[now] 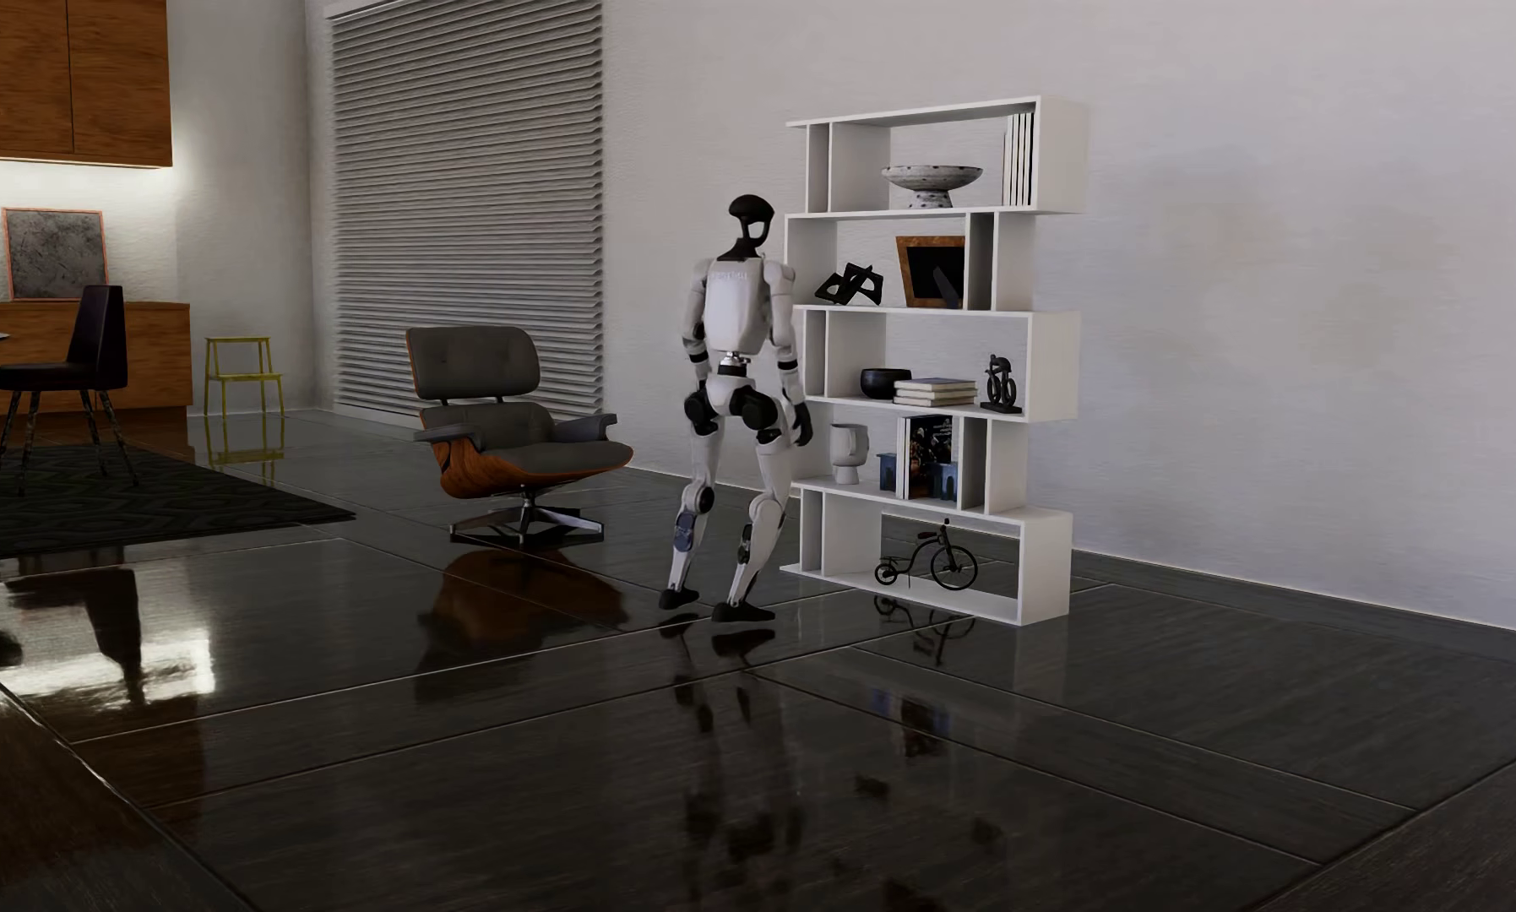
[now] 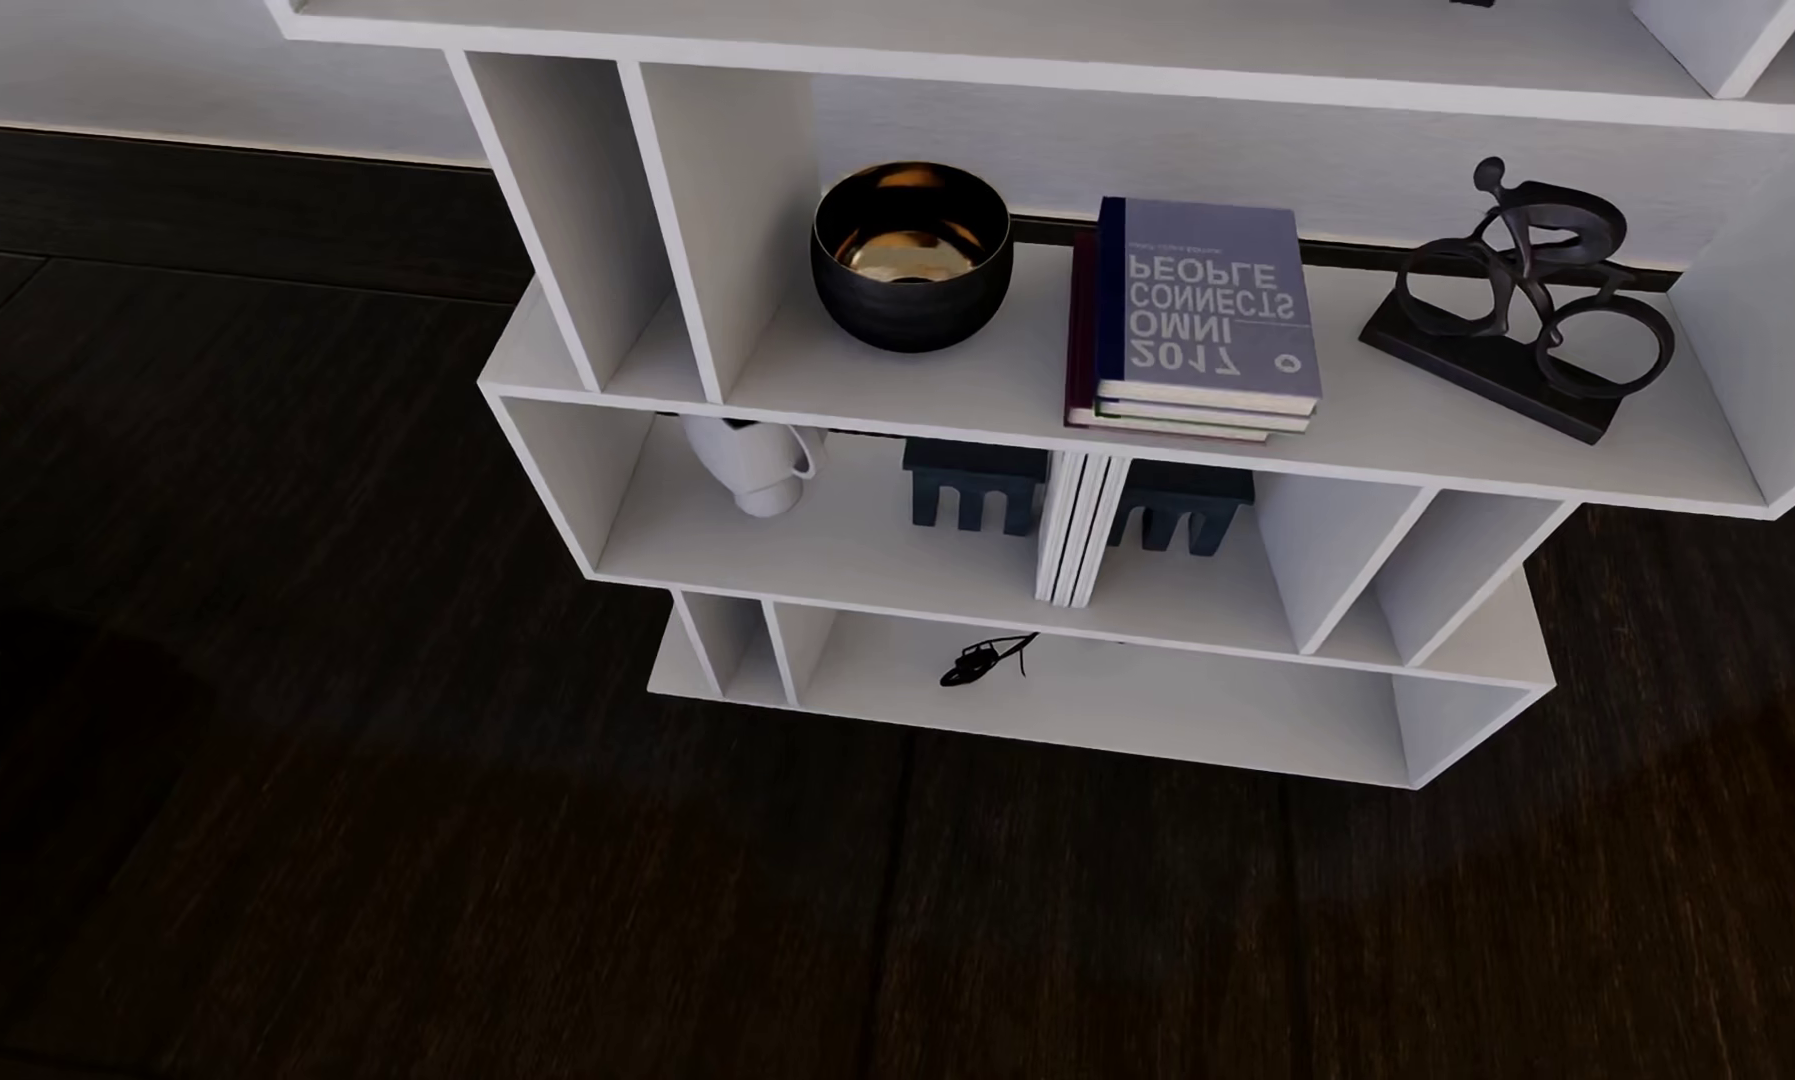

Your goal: Head to the light gray shelves

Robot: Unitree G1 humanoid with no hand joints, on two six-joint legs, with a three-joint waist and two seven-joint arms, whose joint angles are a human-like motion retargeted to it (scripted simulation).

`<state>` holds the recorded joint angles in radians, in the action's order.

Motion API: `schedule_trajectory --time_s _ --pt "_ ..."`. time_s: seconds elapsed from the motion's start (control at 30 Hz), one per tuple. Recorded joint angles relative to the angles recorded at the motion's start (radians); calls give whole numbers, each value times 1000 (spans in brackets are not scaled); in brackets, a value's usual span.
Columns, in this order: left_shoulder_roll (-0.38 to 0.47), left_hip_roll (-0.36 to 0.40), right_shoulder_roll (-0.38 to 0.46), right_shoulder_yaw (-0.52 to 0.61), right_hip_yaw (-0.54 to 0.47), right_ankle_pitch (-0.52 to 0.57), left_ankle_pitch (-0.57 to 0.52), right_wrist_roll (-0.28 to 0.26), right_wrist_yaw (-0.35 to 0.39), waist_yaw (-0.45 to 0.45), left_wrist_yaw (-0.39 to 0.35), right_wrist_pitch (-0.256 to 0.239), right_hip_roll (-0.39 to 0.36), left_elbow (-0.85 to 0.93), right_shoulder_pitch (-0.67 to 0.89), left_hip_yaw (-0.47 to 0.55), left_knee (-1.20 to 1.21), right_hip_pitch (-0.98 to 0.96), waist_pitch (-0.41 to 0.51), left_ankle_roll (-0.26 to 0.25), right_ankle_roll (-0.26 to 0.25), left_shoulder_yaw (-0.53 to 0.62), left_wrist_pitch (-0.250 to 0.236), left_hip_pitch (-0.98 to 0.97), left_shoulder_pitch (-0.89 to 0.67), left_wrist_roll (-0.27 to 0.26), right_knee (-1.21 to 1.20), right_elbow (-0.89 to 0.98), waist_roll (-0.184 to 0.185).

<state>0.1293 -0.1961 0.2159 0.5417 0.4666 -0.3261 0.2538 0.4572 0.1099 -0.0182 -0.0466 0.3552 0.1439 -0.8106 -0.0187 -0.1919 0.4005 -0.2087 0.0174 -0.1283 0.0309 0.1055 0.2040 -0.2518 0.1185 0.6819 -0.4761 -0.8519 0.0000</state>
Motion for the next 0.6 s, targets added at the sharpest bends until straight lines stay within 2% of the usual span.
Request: schedule_trajectory --time_s 0.03,0.1,0.17,0.23,0.37,0.5,0.6 --pt "-8 0 -12 5 -1 4 -3 2 -7 1 2 2 1 -2 30 -1 2 2 0 1 0 8 -4 2 -18 8 0 1 0" --pt "-17 1 -28 1 -4 9 -8 3 -4 3 2 -14 2 29 71 -8 3 4 0 7 -2 31 -46 5 -34 15 0 42 0" --pt "-19 1 -35 -12 -7 9 -4 9 29 7 -1 -52 0 92 82 -13 -1 7 -1 9 -2 41 -94 11 -24 0 6 113 2" --pt "-28 -1 -38 -22 -9 8 0 14 54 10 -15 -82 -3 144 76 -19 -9 14 -2 11 -3 32 -114 20 -9 -24 14 174 4" --pt "-42 -3 -48 -24 -15 19 -6 18 43 16 -18 -67 -9 137 58 -27 -24 24 -5 13 -3 9 -77 36 1 -30 25 184 7" --pt "-40 -7 -44 -7 -23 20 -6 12 5 18 -31 -19 -13 65 33 -38 -27 25 -6 13 0 -33 -24 44 4 -13 26 92 10" --pt "-38 -10 -30 -1 -24 21 -7 0 -12 19 -42 5 -16 25 -3 -40 -29 28 -7 13 1 -74 -4 48 20 -12 27 16 11"
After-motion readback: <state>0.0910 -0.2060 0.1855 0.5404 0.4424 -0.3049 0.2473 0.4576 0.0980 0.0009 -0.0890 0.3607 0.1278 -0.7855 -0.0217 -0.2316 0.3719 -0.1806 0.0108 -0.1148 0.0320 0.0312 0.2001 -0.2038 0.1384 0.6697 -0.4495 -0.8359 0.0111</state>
